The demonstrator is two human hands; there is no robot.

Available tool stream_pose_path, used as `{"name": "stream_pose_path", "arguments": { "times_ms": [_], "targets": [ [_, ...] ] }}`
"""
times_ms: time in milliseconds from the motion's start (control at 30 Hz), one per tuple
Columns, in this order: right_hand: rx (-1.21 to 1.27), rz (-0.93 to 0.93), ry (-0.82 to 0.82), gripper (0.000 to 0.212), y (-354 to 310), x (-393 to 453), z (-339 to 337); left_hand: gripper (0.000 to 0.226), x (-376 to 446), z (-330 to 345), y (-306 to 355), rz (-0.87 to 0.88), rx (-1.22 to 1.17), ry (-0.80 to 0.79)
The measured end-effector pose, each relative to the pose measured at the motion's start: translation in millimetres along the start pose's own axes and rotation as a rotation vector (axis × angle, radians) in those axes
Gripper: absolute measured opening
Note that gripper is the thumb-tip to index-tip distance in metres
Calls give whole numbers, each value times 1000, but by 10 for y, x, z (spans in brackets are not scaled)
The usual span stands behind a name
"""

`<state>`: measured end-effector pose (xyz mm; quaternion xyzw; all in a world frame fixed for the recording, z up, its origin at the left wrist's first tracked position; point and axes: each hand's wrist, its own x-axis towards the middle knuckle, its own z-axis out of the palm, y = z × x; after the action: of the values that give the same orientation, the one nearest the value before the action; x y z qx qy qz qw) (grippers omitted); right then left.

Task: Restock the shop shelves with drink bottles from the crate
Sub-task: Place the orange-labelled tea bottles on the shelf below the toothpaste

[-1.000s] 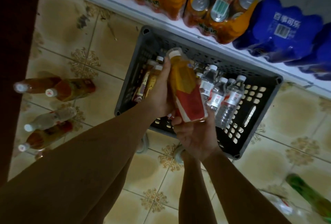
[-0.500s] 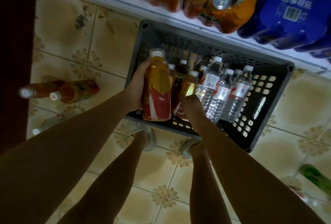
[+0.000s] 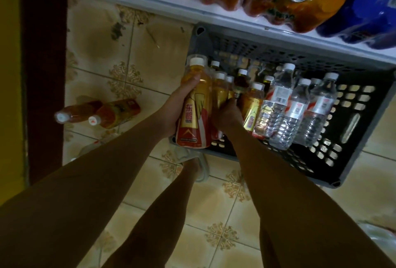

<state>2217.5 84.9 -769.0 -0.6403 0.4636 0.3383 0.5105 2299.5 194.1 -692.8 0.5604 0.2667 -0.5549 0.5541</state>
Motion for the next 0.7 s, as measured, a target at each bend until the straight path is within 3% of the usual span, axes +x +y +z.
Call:
{"name": "stream_pose_path", "arguments": {
  "times_ms": [167,333,433,567,700],
  "targets": [
    [388,87,-258,28,183,-163,-447,49,-144,71,33,-18,-56,30],
    [502,90,-415,18,320,-497,-921,60,-347,271,1,-6,-123,4],
    [558,81,-436,40,316,-870,-1206,50,-579,494,12,-2,-126,-32],
    [523,30,-393,33,149,-1488,-1534,43,-1037,841,78,-15,-84,-78],
    [487,-11,-294,77,-132,-2246,-1781,60,-1714,1216,249,40,-91,-88]
  ]
}}
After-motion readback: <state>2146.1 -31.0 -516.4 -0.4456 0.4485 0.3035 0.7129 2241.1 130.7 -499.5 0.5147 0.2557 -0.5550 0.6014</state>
